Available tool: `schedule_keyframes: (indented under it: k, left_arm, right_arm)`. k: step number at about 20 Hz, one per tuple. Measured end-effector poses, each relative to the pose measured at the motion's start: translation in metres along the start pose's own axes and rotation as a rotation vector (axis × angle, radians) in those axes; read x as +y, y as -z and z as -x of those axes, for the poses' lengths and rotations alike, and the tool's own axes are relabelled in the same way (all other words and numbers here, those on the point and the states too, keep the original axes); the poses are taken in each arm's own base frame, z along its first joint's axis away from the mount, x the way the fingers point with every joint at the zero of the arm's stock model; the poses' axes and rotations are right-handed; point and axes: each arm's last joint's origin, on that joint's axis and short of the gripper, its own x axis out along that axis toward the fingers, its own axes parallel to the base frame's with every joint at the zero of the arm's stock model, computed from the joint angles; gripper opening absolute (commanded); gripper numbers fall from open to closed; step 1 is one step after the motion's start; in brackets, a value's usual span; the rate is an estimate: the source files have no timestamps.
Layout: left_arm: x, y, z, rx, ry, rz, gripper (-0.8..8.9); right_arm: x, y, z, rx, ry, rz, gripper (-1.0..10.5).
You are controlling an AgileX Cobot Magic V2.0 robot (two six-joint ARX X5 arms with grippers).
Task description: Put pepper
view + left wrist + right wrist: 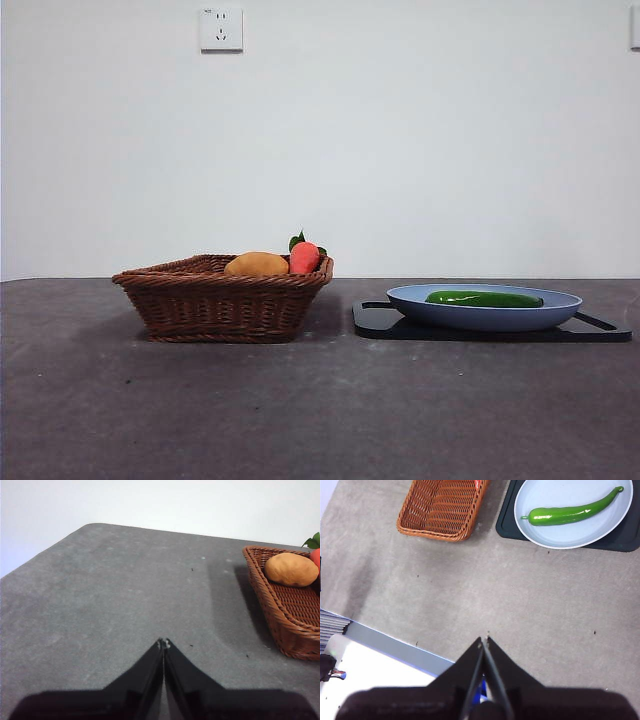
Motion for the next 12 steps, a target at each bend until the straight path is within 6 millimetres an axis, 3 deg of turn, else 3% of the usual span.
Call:
schedule_keyframes:
  k: [12]
  left_arm:
    - [0.0,0.0,0.0,0.0,0.0,0.008,0.08]
  right_arm:
    - [0.0,-0.0001,-0.0001,0.0,0.0,0.0,0.1]
